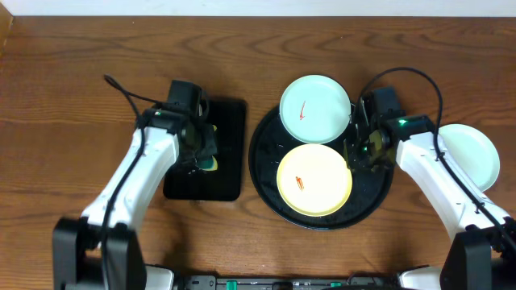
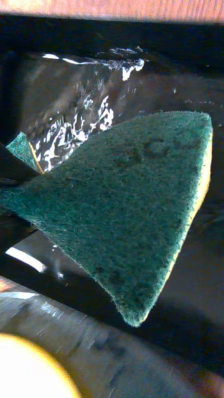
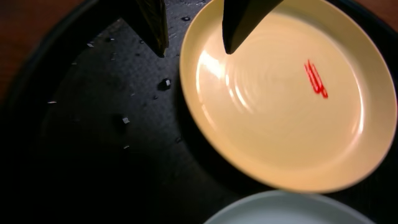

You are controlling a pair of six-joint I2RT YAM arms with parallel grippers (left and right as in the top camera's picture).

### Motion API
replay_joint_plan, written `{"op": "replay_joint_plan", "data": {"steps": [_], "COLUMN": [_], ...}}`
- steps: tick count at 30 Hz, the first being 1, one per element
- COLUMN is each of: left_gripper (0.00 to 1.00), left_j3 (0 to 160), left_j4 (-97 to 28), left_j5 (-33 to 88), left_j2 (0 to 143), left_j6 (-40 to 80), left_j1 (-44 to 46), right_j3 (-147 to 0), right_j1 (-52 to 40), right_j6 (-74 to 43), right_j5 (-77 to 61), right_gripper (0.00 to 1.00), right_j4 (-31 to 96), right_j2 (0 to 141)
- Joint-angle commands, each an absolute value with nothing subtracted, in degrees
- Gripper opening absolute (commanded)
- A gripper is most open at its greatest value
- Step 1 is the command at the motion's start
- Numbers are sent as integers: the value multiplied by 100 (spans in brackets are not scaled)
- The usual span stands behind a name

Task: Clean dirty plates on tray and stack at the side
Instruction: 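Pick up the green sponge with left gripper and bring it to yellow plate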

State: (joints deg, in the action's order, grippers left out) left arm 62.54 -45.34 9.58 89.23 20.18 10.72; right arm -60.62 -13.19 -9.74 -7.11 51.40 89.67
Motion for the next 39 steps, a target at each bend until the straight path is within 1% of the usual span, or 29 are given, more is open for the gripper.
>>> {"op": "replay_joint_plan", "data": {"steps": [1, 7, 11, 12, 13, 14, 19, 23, 25, 30, 34, 39], "left_gripper": [7, 8, 7, 7, 7, 7, 8, 8, 7, 8, 7, 7], "left_j3": [6309, 6307, 6307, 6307, 6307, 6307, 6300, 6300, 6300, 6300, 6300, 6300], "left_j4": [-4751, -5006, -4792, -4694, -4598, -4477, -3881, -3280, -2943, -2611, -2296, -1778], "left_j5": [1162, 1350, 1546, 1546, 1546, 1546, 1546, 1686, 1898, 2038, 2036, 2036], "left_j2": [8493, 8350, 8357, 8357, 8359, 8359, 8471, 8858, 9098, 9699, 10241, 10840], "left_j6": [1863, 2016, 2482, 2620, 2735, 2880, 3494, 3962, 3977, 4117, 4101, 4077], "left_j1": [1319, 2029, 2495, 2620, 2722, 2845, 3398, 3815, 3992, 4259, 4296, 4296], "right_j3": [-5756, -5275, -5039, -4982, -4919, -4858, -4770, -4772, -4770, -4770, -4772, -4772], "right_j1": [-1295, -1295, -1295, -1295, -1295, -1295, -1295, -1295, -1302, -1378, -1409, -1409], "right_j6": [-742, -915, -921, -945, -996, -1074, -1802, -2128, -2169, -2069, -1708, -1551], "right_j5": [-989, -766, -753, -753, -753, -751, -397, -364, -355, -283, -281, -283], "right_gripper": [29, 29, 22, 18, 9, 1, 1, 1, 1, 1, 1, 1], "right_j4": [5028, 4235, 3787, 3682, 3568, 3470, 3406, 3402, 3404, 3406, 3402, 3404], "right_j2": [9164, 9369, 9404, 9404, 9404, 9404, 9404, 9404, 9404, 9404, 9404, 9404]}}
